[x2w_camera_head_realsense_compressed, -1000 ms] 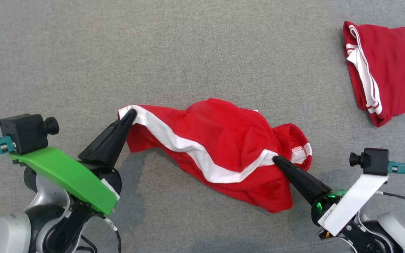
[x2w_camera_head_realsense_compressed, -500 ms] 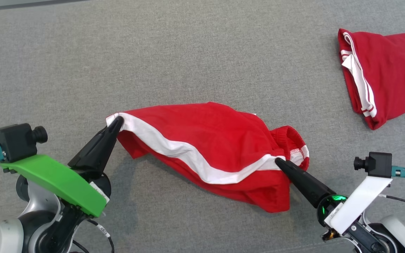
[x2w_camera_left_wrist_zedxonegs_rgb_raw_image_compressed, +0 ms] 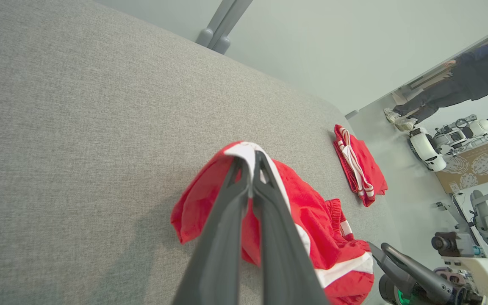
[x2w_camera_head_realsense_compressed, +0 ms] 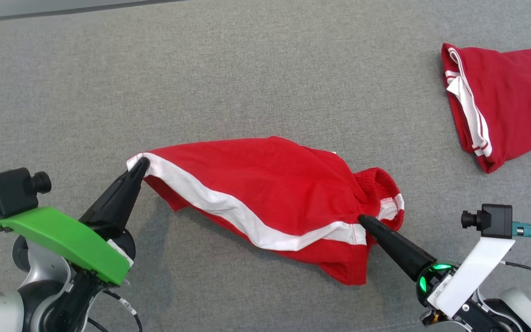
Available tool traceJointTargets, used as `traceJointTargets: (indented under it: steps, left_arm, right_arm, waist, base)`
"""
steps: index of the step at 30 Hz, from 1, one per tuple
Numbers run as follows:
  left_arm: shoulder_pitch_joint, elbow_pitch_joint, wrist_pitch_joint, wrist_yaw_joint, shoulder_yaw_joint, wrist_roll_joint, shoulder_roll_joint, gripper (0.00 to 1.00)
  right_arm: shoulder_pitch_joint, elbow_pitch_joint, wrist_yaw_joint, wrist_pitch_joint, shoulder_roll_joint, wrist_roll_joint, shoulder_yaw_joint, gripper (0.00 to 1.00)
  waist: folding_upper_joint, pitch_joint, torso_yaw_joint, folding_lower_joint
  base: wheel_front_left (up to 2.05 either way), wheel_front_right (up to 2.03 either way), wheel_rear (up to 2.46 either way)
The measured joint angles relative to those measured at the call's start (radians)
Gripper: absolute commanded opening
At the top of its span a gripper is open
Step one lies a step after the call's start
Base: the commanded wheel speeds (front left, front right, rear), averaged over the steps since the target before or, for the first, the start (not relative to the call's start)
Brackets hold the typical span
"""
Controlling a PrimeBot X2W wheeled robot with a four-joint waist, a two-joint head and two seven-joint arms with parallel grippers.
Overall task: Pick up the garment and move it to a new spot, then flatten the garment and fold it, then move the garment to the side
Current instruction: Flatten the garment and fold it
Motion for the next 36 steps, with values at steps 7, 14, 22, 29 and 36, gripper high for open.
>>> traceJointTargets:
  steps: [7, 14, 22, 29, 36]
  left_arm:
    - [0.007, 0.002, 0.0, 0.0, 0.006, 0.0, 0.005, 0.0]
    - [0.017, 0.005, 0.0, -0.001, 0.008, -0.007, 0.008, 0.0]
    - [0.017, 0.009, 0.0, -0.009, -0.006, -0.009, 0.007, 0.0]
    - [0.017, 0.009, 0.0, -0.01, -0.012, -0.009, 0.004, 0.0]
    - [0.017, 0.009, 0.0, -0.01, -0.014, -0.009, 0.002, 0.0]
  right_arm:
    - [0.034, -0.024, 0.002, 0.013, -0.031, 0.0, 0.008, 0.55]
    - [0.041, -0.022, 0.008, 0.027, -0.047, 0.0, 0.018, 0.53]
    - [0.041, -0.01, 0.008, 0.035, -0.053, -0.007, 0.027, 0.51]
    - [0.036, -0.003, 0.008, 0.053, -0.052, -0.01, 0.04, 0.48]
    - [0.025, 0.011, 0.008, 0.057, -0.051, -0.011, 0.044, 0.42]
  waist:
    - [0.0, -0.007, -0.005, 0.0]
    - [0.0, -0.013, -0.014, 0.0]
    - [0.0, -0.023, 0.001, 0.0]
    - [0.0, -0.024, 0.02, 0.0]
    - [0.0, -0.022, 0.028, 0.0]
  base:
    - [0.0, 0.0, 0.0]
    - [0.0, 0.0, 0.0]
    - [0.0, 0.0, 0.0]
    - [0.0, 0.0, 0.0]
    - [0.0, 0.0, 0.0]
